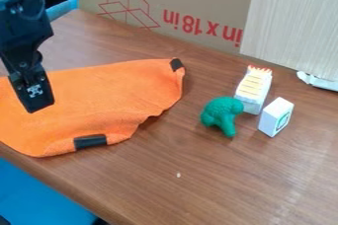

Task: Unfold the cloth from top right to bottom left

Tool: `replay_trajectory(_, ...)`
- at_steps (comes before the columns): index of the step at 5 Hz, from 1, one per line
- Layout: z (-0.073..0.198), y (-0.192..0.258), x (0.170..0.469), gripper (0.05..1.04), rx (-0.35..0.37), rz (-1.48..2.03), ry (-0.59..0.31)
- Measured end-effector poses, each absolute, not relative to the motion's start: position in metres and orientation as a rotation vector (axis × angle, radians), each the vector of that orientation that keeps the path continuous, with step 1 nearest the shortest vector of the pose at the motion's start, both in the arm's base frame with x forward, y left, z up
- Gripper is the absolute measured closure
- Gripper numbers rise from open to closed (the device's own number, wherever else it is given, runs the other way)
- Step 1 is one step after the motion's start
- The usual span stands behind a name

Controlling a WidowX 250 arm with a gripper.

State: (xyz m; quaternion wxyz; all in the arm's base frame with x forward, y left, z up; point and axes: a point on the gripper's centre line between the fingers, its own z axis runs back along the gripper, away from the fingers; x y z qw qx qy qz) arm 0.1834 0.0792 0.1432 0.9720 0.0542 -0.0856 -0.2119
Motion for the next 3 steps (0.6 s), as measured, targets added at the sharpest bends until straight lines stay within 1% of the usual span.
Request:
replay_trajectory(1, 0.14, 0.078, 0.182, 0.083, 0.1, -0.427, -0.165)
replay_trajectory(2, 0.136, 0.076, 0.179, 0.083, 0.107, -0.43, -0.186)
replay_trajectory(3, 0.128, 0.077, 0.177, 0.083, 0.141, -0.414, -0.197)
